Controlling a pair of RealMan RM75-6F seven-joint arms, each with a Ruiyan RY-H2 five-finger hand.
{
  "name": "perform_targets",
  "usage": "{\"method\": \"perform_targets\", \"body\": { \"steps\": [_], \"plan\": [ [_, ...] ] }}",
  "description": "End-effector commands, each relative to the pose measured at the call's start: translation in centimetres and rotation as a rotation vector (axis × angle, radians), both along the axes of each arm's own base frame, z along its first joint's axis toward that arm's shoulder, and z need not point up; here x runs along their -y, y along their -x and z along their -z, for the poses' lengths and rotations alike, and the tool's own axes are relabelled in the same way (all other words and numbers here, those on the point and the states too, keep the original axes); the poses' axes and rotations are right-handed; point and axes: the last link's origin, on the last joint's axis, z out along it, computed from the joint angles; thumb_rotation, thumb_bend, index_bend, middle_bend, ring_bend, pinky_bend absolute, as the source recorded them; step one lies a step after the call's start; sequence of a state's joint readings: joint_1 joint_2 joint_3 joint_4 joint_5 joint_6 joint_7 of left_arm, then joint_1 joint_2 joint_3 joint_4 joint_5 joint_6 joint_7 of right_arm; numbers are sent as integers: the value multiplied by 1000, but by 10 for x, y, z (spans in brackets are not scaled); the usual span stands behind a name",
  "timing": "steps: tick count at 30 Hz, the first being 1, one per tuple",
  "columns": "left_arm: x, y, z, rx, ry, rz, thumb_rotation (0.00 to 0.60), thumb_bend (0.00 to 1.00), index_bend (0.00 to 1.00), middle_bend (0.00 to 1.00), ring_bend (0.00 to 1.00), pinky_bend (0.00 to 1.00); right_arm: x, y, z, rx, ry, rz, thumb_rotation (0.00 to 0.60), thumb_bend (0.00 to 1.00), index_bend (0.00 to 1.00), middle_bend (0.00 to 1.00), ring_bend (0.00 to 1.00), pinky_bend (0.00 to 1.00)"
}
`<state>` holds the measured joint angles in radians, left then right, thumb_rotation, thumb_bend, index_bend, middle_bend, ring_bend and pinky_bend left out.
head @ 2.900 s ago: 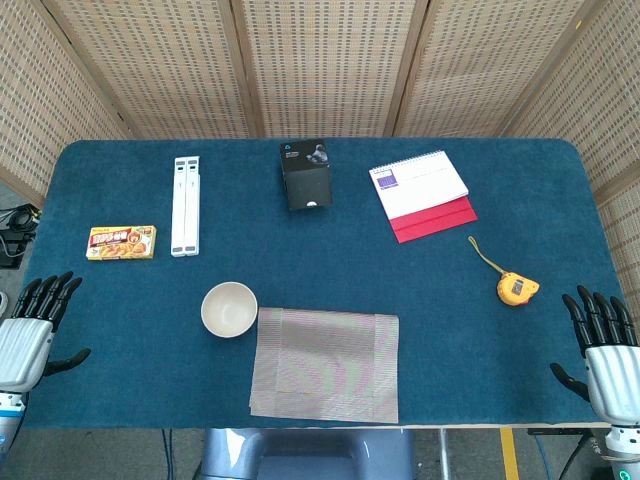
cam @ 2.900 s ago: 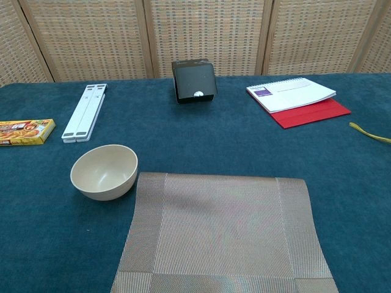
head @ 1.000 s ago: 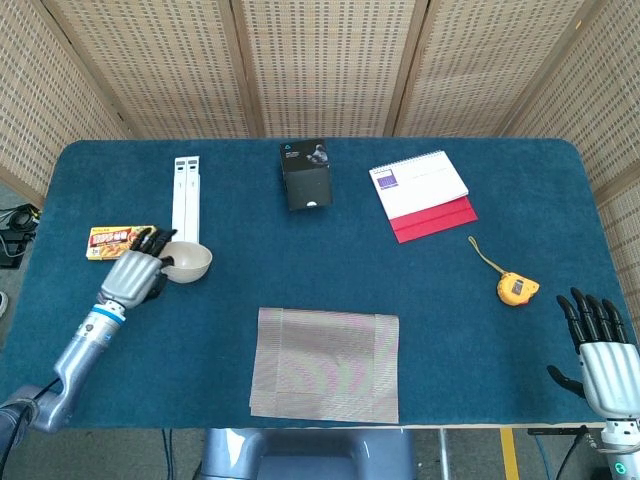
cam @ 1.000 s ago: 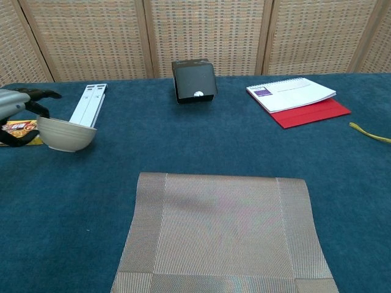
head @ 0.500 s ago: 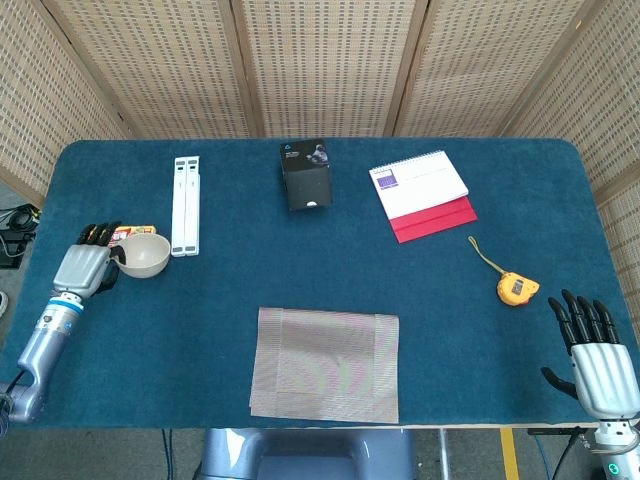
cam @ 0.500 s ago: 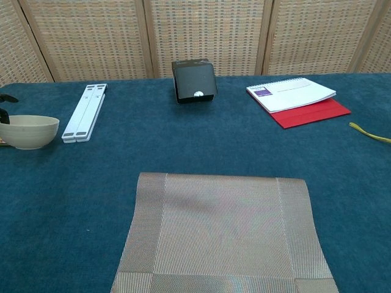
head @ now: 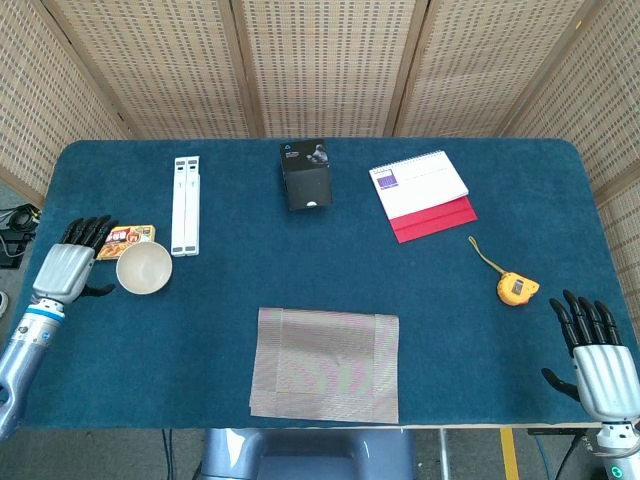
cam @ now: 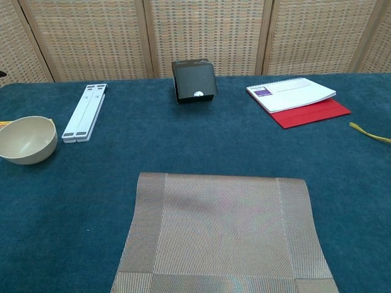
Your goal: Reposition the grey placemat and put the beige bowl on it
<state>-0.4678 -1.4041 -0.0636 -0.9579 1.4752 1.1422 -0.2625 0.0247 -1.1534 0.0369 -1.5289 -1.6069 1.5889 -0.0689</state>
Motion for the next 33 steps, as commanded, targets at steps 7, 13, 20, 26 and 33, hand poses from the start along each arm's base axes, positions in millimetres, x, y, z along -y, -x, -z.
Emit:
{"method": "perform_targets", "body": {
  "steps": [7,13,20,26,33],
  "plan": [
    [75,-90,16,18,208,393,600,0,16,0,0,0,2,1,1,-6,2,9,600,0,2,0,0,0],
    [106,-121,65,-39,416,537,600,0,155,0,0,0,4,3,2,-14,-1,22,600,0,2,0,0,0],
    [128,-132,105,-100,522,633,600,0,272,0,0,0,8,8,2,-18,5,45,600,0,2,0,0,0],
    [133,-131,120,-130,578,668,600,30,359,0,0,0,11,11,2,-20,7,64,600,0,2,0,0,0],
    [139,-135,138,-112,635,691,600,32,369,0,0,0,13,13,3,-23,8,76,600,0,1,0,0,0]
  ]
}}
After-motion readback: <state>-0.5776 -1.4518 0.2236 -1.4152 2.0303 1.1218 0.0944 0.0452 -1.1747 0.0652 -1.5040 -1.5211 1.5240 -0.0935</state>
